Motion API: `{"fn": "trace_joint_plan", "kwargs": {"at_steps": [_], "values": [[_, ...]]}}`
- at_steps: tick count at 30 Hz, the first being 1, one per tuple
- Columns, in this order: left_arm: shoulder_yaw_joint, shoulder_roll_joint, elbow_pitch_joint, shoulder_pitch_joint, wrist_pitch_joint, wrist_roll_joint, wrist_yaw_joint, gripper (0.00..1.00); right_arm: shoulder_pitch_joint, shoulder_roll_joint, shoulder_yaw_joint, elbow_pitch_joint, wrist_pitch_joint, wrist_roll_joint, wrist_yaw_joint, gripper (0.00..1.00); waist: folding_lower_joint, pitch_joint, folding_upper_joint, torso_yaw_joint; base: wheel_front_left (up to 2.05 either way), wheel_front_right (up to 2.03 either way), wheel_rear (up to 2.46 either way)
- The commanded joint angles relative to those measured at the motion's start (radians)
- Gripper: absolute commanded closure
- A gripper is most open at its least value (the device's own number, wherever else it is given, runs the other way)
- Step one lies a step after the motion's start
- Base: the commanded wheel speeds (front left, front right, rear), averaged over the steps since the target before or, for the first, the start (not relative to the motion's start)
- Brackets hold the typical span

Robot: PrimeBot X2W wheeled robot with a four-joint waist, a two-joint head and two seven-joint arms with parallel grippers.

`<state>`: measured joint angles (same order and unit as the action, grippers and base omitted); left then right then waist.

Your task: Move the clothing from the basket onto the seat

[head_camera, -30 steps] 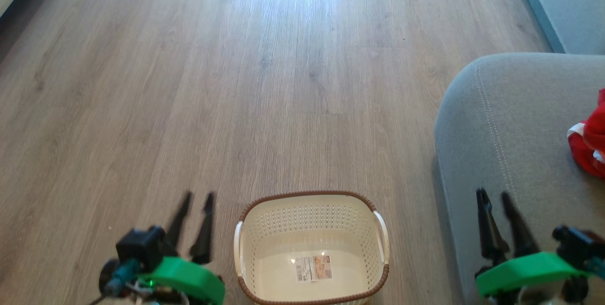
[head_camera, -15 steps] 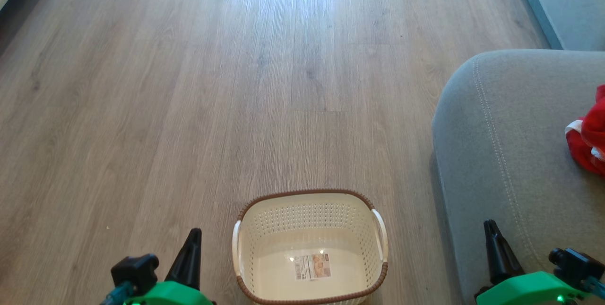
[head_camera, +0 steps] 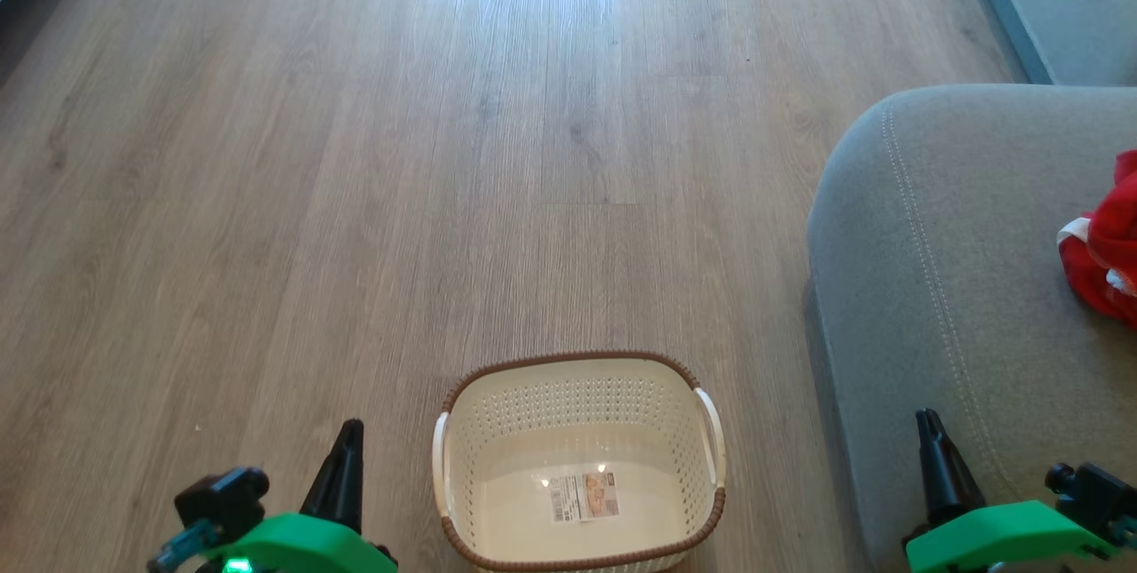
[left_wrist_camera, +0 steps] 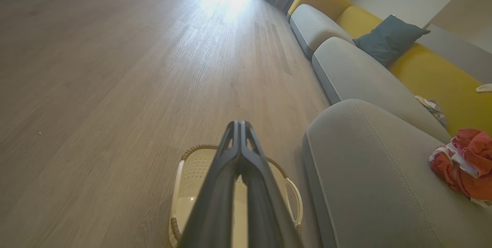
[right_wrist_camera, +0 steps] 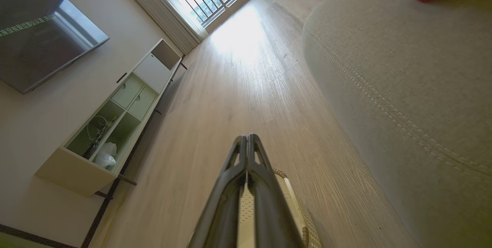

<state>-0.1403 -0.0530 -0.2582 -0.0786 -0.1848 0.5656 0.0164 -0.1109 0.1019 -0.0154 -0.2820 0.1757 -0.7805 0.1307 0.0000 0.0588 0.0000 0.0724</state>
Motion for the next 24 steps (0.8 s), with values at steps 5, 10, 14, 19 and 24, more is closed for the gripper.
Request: {"fn": "trace_joint_plan", "kwargs": {"at_steps": [5,10,14,19,24], "values": [[0.030,-0.002,0.029,0.062,0.017,0.072,0.014,1.00,0.067,0.002,0.012,0.034,-0.020,-0.059,0.000,1.00,0.0000,-0.004,0.0000,-0.004,0.00,0.00,0.00],[0.041,-0.002,0.029,0.069,0.032,0.124,0.019,1.00,0.075,-0.001,0.019,0.034,-0.034,-0.100,0.000,1.00,0.0000,-0.007,0.0000,-0.008,0.00,0.00,0.00],[0.050,-0.002,0.028,0.074,0.043,0.166,0.024,1.00,0.081,-0.003,0.024,0.034,-0.046,-0.133,0.000,1.00,0.0000,-0.009,0.0000,-0.011,0.00,0.00,0.00],[0.062,-0.002,0.027,0.081,0.058,0.219,0.029,1.00,0.089,-0.006,0.030,0.034,-0.060,-0.174,0.000,1.00,0.0000,-0.012,0.0000,-0.014,0.00,0.00,0.00],[0.073,-0.002,0.026,0.087,0.073,0.271,0.034,1.00,0.098,-0.009,0.036,0.034,-0.074,-0.215,0.000,1.00,0.0000,-0.015,0.0000,-0.018,0.00,0.00,0.00]]}}
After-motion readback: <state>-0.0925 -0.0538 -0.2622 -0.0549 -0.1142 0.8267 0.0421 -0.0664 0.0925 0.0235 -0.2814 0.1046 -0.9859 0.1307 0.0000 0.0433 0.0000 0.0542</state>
